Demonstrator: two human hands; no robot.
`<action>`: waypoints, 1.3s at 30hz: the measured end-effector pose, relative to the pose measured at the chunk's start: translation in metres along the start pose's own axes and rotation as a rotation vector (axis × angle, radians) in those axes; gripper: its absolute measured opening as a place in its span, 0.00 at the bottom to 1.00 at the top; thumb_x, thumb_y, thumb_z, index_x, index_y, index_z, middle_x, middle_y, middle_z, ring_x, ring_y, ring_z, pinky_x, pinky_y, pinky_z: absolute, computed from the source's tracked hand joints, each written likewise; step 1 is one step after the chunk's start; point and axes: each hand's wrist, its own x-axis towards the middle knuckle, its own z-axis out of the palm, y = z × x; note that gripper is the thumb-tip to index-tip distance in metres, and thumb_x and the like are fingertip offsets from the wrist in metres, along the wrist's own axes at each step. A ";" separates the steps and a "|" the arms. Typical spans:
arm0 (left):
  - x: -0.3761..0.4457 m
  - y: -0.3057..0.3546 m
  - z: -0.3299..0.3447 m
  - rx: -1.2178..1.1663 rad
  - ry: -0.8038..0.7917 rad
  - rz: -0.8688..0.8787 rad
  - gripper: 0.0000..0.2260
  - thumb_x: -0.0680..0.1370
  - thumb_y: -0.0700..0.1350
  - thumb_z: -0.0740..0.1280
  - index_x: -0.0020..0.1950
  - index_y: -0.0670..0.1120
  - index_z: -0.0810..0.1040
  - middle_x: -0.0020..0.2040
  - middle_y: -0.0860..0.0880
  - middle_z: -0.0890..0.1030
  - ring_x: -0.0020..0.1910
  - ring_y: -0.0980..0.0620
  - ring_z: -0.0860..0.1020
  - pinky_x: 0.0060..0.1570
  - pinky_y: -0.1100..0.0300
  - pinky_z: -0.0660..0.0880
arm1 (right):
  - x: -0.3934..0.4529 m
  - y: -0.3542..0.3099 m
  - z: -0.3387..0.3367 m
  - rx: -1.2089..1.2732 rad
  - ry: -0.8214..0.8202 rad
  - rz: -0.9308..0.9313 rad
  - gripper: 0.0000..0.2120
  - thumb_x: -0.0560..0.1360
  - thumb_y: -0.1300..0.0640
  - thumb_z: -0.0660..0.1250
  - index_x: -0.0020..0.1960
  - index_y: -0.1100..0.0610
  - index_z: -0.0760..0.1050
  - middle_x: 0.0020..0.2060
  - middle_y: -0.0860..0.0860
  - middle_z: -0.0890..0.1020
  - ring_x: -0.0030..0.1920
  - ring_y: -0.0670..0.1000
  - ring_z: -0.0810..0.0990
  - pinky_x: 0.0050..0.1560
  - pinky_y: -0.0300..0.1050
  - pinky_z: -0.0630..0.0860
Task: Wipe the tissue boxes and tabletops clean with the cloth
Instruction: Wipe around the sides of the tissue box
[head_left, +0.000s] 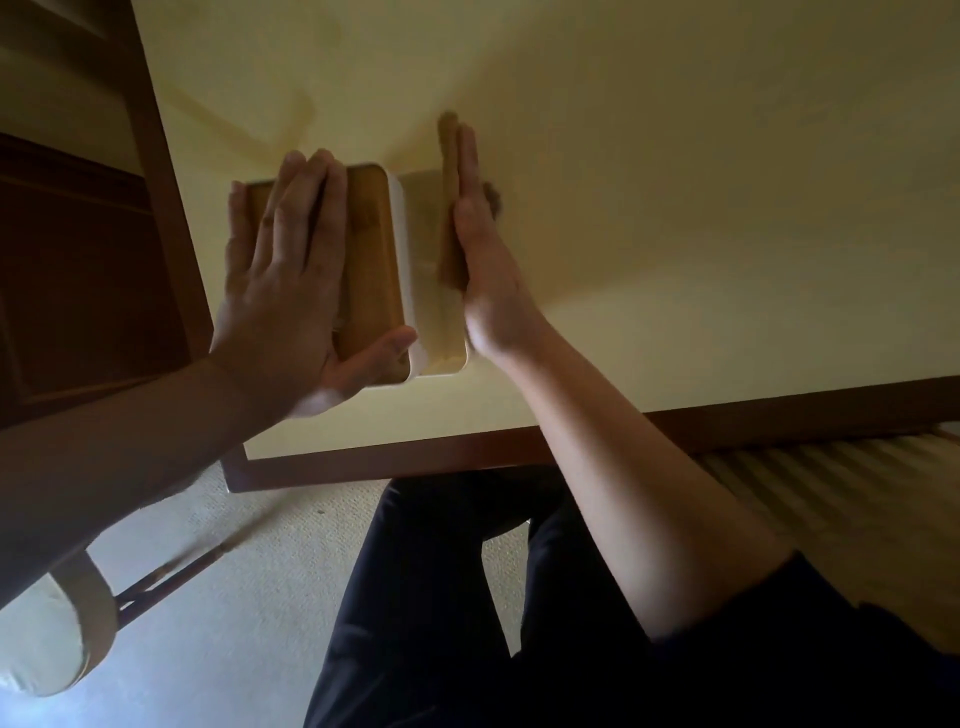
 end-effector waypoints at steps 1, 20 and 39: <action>0.000 0.000 0.000 0.000 0.003 0.001 0.53 0.75 0.76 0.54 0.83 0.35 0.47 0.83 0.35 0.51 0.84 0.37 0.48 0.78 0.31 0.46 | 0.008 -0.004 -0.001 -0.015 0.011 -0.006 0.32 0.87 0.44 0.46 0.86 0.55 0.43 0.86 0.52 0.46 0.85 0.48 0.44 0.84 0.60 0.42; 0.000 -0.004 0.002 0.010 0.010 0.054 0.54 0.74 0.76 0.56 0.84 0.36 0.47 0.83 0.36 0.51 0.84 0.37 0.48 0.79 0.33 0.45 | -0.050 0.008 0.007 -0.118 0.050 -0.073 0.29 0.88 0.56 0.47 0.85 0.61 0.41 0.86 0.55 0.45 0.86 0.52 0.44 0.84 0.64 0.47; 0.000 -0.006 0.001 -0.005 0.040 0.079 0.54 0.74 0.75 0.57 0.83 0.34 0.51 0.82 0.35 0.56 0.83 0.36 0.53 0.77 0.30 0.50 | -0.102 0.021 0.018 0.060 -0.024 0.047 0.29 0.88 0.50 0.46 0.86 0.51 0.39 0.86 0.48 0.43 0.85 0.51 0.42 0.84 0.66 0.45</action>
